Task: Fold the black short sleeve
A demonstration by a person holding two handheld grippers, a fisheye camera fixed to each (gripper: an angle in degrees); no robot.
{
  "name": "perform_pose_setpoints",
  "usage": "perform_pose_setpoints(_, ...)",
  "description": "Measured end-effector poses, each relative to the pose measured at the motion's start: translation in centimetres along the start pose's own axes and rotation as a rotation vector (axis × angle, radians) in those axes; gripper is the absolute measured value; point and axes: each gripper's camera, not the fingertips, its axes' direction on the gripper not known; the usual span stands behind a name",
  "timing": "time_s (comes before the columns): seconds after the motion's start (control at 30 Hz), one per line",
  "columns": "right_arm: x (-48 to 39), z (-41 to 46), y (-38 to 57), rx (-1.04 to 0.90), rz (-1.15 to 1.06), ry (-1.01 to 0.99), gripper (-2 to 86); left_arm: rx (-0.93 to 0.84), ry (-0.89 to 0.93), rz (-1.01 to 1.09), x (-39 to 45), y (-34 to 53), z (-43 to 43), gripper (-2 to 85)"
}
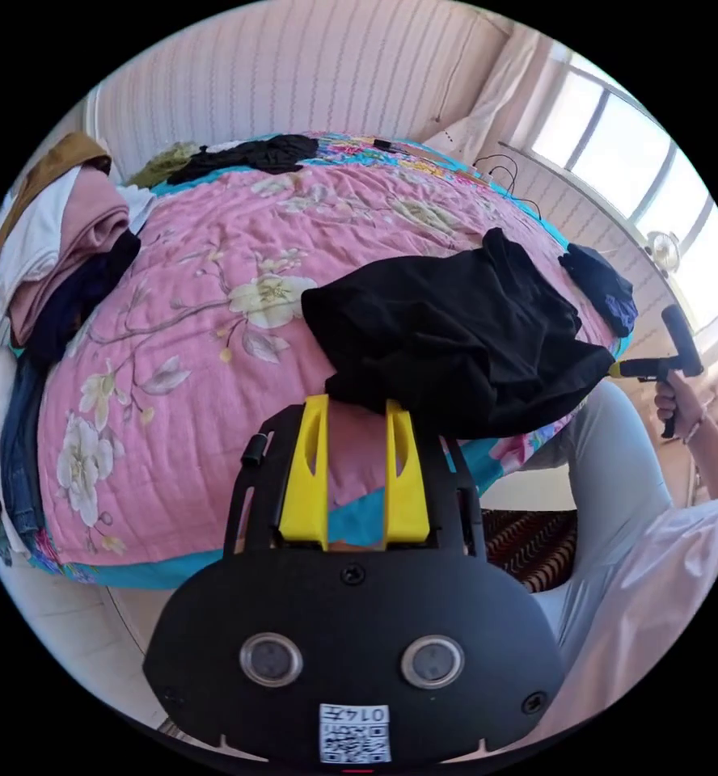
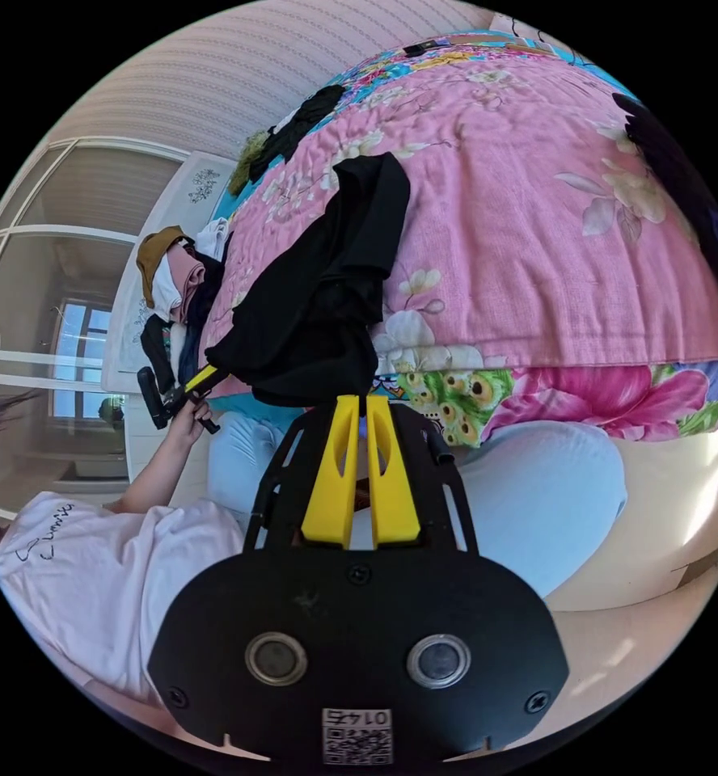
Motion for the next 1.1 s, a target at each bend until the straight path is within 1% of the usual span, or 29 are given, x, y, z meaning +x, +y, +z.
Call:
perform_pose_setpoints(0.07,0.1,0.0,0.5,-0.011,0.003,-0.008,0.6,-0.068,-0.025,0.048,1.3,0.3,1.6,6.0)
perform_pose_setpoints(0.1,0.1,0.0,0.6,-0.013,0.003,-0.009,0.6,-0.056,-0.029,0.048,1.5,0.4,1.5,4.7)
perform_pose_setpoints(0.17,-0.3,-0.3,1.0,-0.012,-0.013,-0.014,0.6,-0.039,0.030,0.011,1.4,1.0,0.7,0.3)
perform_pose_setpoints(0.23,-0.8,-0.9,1.4,0.002,-0.043,-0.013,0.5,-0.010,0.065,-0.012,1.1,1.5,-0.8,-0.5)
perform_pose_setpoints(0.4,-2.4,-3.7,2.3,0.084,-0.128,-0.069,0.6,0.090,0.128,-0.003,0.4,3.5,-6.6,-0.9)
perform_pose_setpoints(0.57,-5.1,-7.2,3.9,0.189,-0.243,-0.096,0.6,0.227,0.264,-0.060,-1.0,5.1,-12.5,-1.0)
perform_pose_setpoints(0.67,-6.1,-8.7,5.2,0.235,-0.281,-0.120,0.6,0.297,0.301,-0.087,-1.2,5.5,-14.5,-1.0)
perform_pose_setpoints(0.83,-7.5,-11.5,7.6,0.333,-0.344,-0.216,0.6,0.397,0.325,-0.093,-0.8,5.3,-17.1,-1.0)
perform_pose_setpoints(0.93,-8.4,-13.1,8.8,0.383,-0.380,-0.197,0.6,0.447,0.314,-0.089,-0.5,4.6,-18.4,-0.9)
perform_pose_setpoints(1.0,-8.6,-13.1,9.0,0.368,-0.385,-0.157,0.6,0.405,0.265,-0.088,-0.4,4.0,-17.7,-0.8)
perform_pose_setpoints(1.07,-8.0,-11.7,8.9,0.311,-0.344,-0.147,0.5,0.283,0.242,-0.141,-1.0,3.5,-14.6,-0.5)
perform_pose_setpoints(1.1,-7.9,-11.2,9.0,0.300,-0.329,-0.140,0.5,0.253,0.234,-0.144,-1.0,3.4,-13.9,-0.2)
